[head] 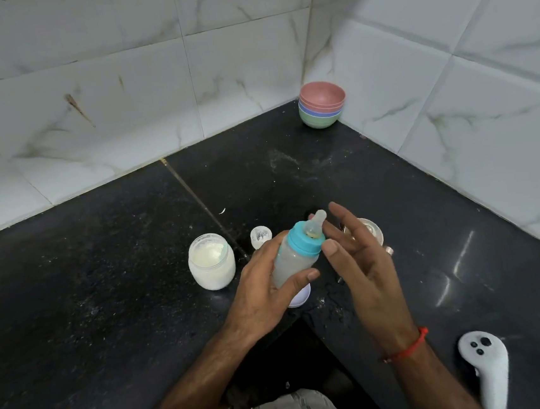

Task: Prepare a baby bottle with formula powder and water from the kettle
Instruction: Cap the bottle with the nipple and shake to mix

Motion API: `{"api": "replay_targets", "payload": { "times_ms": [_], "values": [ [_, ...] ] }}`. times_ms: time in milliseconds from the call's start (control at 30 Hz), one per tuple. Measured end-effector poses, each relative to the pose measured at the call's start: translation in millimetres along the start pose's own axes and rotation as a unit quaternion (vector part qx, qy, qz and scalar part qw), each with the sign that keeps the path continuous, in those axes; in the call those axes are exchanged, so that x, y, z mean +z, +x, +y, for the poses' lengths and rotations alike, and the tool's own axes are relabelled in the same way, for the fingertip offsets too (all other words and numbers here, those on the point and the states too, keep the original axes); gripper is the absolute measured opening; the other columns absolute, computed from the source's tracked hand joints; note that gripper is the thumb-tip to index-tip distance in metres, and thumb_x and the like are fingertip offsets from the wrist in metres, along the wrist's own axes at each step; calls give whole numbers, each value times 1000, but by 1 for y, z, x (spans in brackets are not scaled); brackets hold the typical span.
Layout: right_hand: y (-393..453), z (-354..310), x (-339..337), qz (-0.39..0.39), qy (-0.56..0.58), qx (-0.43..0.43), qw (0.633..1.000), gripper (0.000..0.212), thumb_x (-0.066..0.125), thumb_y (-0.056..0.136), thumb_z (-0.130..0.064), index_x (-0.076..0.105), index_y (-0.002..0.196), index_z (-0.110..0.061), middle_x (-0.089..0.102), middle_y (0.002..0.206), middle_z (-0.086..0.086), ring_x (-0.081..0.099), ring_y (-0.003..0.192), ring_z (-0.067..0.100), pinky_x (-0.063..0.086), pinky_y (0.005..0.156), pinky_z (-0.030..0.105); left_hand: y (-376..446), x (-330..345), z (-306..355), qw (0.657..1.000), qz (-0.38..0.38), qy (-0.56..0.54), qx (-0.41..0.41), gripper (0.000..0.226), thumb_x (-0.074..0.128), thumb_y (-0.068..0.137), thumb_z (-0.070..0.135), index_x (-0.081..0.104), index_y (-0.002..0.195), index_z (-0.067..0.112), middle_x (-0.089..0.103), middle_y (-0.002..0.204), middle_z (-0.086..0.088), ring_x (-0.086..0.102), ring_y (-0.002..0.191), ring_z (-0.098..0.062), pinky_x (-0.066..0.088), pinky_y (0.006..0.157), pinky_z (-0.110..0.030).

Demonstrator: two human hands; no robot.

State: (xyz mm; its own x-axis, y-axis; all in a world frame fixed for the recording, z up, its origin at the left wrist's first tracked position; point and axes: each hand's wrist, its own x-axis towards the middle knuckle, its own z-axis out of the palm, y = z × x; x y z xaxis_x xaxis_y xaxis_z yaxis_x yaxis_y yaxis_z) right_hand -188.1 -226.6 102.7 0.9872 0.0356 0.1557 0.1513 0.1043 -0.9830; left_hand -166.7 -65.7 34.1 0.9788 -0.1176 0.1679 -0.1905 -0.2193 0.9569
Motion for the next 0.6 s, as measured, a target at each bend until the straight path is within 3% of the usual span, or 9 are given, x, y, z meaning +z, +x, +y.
{"api": "replay_targets", "payload": {
  "times_ms": [100,167,233,267,367,467,533,600],
  "values": [
    [2,-5,-4,84,4,-31,996,19,67,98,-19,67,114,-8,79,98,7,73,97,17,54,87,27,-1,-2,1,999,21,-18,-17,54,75,85,58,57,134,45,69,125,12,66,118,-18,55,100,-52],
    [4,-4,-14,120,0,-38,992,13,68,93,-25,67,99,-14,72,82,7,68,84,22,52,83,36,-2,-6,5,998,29,-35,-34,47,74,84,59,57,127,56,70,122,12,67,116,-16,56,100,-51],
    [7,-4,-17,89,-28,-33,995,20,71,88,-20,66,107,-17,71,93,6,67,91,20,53,85,33,-1,-9,5,999,12,-27,-32,49,74,85,58,55,130,56,68,126,11,65,120,-19,55,102,-52],
    [8,-2,-18,48,-42,-28,998,33,73,86,-17,63,118,-17,71,102,6,68,100,18,54,90,32,0,-11,6,999,-11,-30,-30,52,75,86,55,55,134,52,68,128,9,64,122,-20,54,103,-53],
    [17,2,-21,-109,-81,-5,991,84,80,81,-20,36,152,-24,62,140,1,55,136,21,48,110,41,-4,-9,15,990,-116,-70,-28,58,80,87,35,57,140,38,69,131,5,66,122,-18,55,105,-47],
    [24,4,-22,-200,-92,6,975,103,76,84,-8,12,161,-30,51,156,1,46,146,25,38,119,52,-12,4,22,976,-196,-94,-16,51,80,89,12,60,136,23,69,127,9,66,117,-12,56,101,-36],
    [24,3,-16,-178,-63,20,982,94,65,88,4,15,161,-29,58,151,4,55,137,33,42,116,55,-13,12,22,985,-158,-69,2,44,81,89,20,62,128,25,70,119,10,67,107,-9,58,93,-38],
    [20,2,-1,-73,-9,42,996,75,62,91,3,34,155,-25,70,135,5,65,125,32,54,106,45,-10,14,17,995,-87,30,48,49,82,89,29,59,132,24,68,121,9,65,109,-2,53,92,-24]
  ]
}}
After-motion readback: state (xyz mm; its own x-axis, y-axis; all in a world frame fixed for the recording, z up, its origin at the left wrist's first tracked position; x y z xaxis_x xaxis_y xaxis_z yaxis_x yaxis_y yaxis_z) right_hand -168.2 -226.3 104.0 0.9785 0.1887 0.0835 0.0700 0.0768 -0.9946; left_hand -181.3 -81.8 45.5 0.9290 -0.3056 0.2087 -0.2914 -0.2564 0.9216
